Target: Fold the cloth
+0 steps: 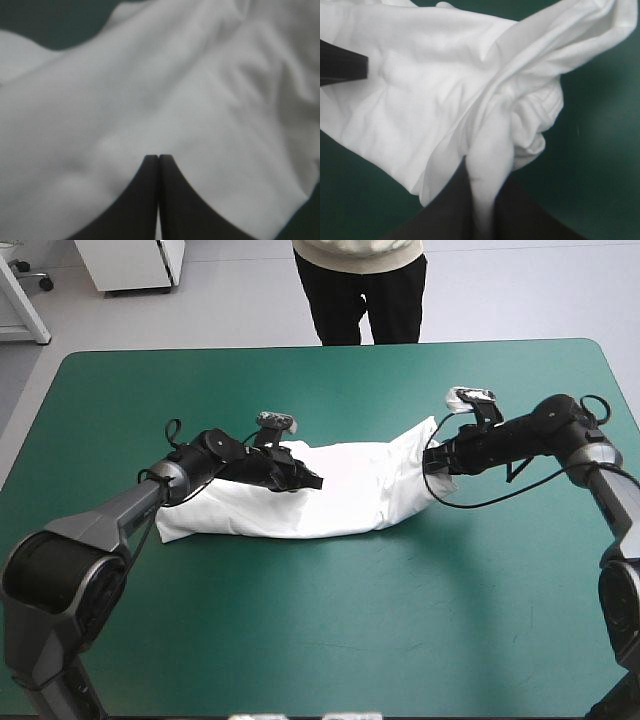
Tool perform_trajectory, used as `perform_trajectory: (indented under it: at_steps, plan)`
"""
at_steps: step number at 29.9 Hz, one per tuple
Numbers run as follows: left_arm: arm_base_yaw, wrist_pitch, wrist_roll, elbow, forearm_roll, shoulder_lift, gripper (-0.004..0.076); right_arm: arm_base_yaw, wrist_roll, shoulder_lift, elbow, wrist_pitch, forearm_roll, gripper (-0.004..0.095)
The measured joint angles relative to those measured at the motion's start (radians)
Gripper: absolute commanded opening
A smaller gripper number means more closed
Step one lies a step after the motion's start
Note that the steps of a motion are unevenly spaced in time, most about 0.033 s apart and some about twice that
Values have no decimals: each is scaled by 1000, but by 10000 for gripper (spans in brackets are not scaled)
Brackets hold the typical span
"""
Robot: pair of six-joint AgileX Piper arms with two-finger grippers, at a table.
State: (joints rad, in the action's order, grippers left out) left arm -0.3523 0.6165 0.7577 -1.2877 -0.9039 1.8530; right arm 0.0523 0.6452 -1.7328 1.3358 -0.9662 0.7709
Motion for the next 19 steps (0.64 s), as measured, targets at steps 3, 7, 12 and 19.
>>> perform_trajectory:
  at_steps: [3,7,12,19]
  plan:
    - [33,-13,-2,0,0,-111,-9,77,-72,0,77,0,-85,0]
    - [98,-10,-19,0,17,-277,-9,163,-143,0,165,-9,-148,0]
    - [229,96,-158,-22,234,-514,-9,287,-220,-24,296,-27,-200,0]
    - [321,216,-290,-32,508,-737,-9,462,-325,-172,504,-45,-298,0]
